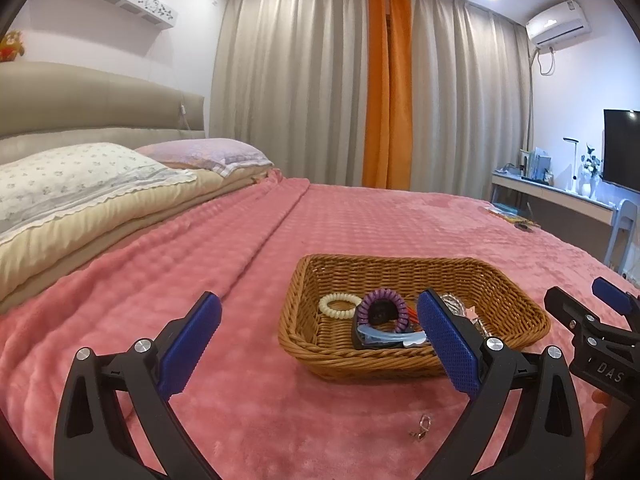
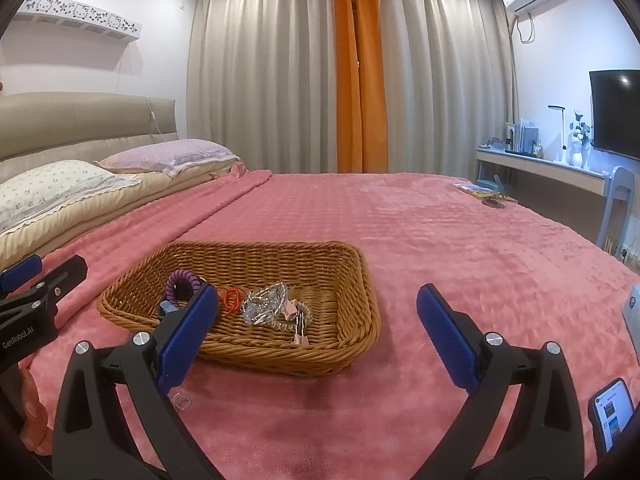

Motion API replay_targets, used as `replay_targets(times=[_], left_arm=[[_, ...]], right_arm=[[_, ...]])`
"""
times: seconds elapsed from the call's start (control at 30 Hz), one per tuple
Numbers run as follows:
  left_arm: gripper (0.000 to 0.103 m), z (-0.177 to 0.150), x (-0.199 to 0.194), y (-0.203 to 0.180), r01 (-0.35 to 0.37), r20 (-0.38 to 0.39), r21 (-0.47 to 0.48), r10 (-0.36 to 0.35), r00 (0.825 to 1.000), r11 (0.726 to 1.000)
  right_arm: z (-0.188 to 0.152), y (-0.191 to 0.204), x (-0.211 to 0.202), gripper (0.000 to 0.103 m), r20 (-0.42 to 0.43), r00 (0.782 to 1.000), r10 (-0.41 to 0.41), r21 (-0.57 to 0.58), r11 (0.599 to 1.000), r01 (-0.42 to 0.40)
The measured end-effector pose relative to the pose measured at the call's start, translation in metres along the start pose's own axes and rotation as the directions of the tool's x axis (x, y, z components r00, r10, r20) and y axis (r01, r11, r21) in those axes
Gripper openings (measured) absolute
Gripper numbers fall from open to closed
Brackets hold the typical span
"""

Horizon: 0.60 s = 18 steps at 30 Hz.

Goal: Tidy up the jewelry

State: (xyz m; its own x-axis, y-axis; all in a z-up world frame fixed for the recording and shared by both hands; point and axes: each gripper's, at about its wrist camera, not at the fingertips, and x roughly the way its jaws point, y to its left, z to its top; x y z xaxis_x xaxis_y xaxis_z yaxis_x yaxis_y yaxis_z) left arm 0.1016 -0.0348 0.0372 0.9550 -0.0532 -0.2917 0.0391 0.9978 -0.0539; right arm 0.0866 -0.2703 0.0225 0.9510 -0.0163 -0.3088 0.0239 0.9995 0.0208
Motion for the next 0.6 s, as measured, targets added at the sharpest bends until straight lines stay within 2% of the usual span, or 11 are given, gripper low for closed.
replay_targets(times=[0.27, 0.6], left_arm=[[0.095, 0.0007, -0.0029, -0.0037, -0.004, 0.013, 0.019, 0.003, 1.000, 1.000], [0.095, 0.0019, -0.0059, -0.0077, -0.044, 0.035, 0.046, 0.043, 0.998, 0.998]], right_arm=[[0.0005, -0.0012, 0.0013, 0.095, -0.008, 1.000, -0.001, 0.002, 1.000, 0.001], [0.0006, -0.0022, 0.0020, 0.095, -0.011, 1.000, -0.001, 0.003, 1.000, 0.001]])
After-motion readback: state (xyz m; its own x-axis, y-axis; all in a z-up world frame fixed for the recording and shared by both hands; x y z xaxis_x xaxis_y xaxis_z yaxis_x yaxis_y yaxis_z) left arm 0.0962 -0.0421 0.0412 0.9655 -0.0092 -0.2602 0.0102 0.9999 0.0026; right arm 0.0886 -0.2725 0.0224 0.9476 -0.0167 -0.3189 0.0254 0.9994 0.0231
